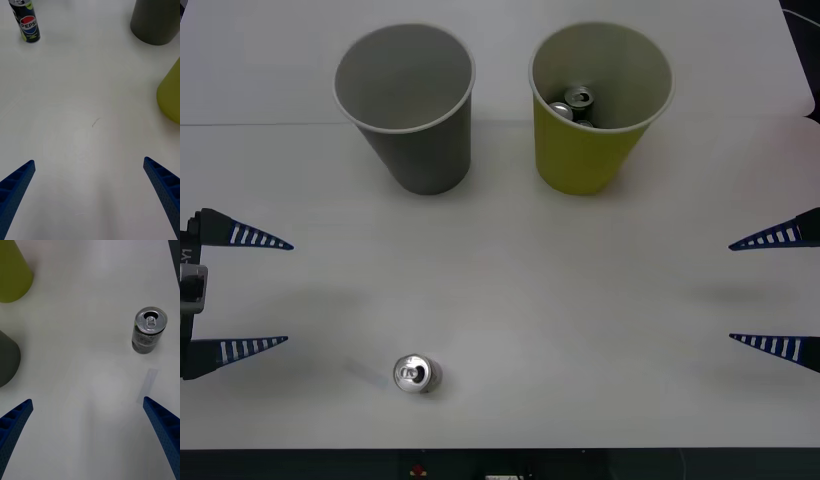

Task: Put the can into the green bin and the plastic bottle into the gray bin

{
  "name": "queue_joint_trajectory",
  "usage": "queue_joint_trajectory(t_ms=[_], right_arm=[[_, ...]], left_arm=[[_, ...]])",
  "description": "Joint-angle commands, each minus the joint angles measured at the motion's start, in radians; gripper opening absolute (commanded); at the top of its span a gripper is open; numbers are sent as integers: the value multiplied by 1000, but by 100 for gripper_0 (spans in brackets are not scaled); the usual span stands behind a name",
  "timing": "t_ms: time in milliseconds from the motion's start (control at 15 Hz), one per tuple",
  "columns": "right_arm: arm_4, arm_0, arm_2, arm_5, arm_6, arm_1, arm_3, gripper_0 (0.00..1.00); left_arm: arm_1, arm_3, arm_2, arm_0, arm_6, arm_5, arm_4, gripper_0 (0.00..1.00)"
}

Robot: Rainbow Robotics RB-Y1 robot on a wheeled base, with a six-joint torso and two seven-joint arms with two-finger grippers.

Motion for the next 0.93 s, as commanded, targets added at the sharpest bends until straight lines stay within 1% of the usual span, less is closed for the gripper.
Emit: queue_joint_trajectory(t_ms=[67, 200, 400, 533, 600, 800, 933], right_arm=[[0, 0, 0, 0, 0, 0, 0, 100], [0, 0, 0, 0, 0, 0, 0, 100], [0, 0, 0, 0, 0, 0, 0, 100], [0, 0, 0, 0, 0, 0, 0, 100], [0, 0, 0, 0, 0, 0, 0, 100], [0, 0, 0, 0, 0, 0, 0, 100], [0, 0, 0, 0, 0, 0, 0, 100]], left_arm=[[0, 0, 0, 0, 0, 0, 0, 100], [-18, 8, 7, 11, -5, 27, 16, 100], [-10, 10, 8, 30, -17, 48, 37, 100], [-2, 30, 10, 43, -28, 48, 76, 100], [8, 59, 10, 59, -54, 41, 126, 100], [27, 149, 8, 53, -135, -41, 212, 100], [42, 203, -9, 42, -187, -85, 252, 100]])
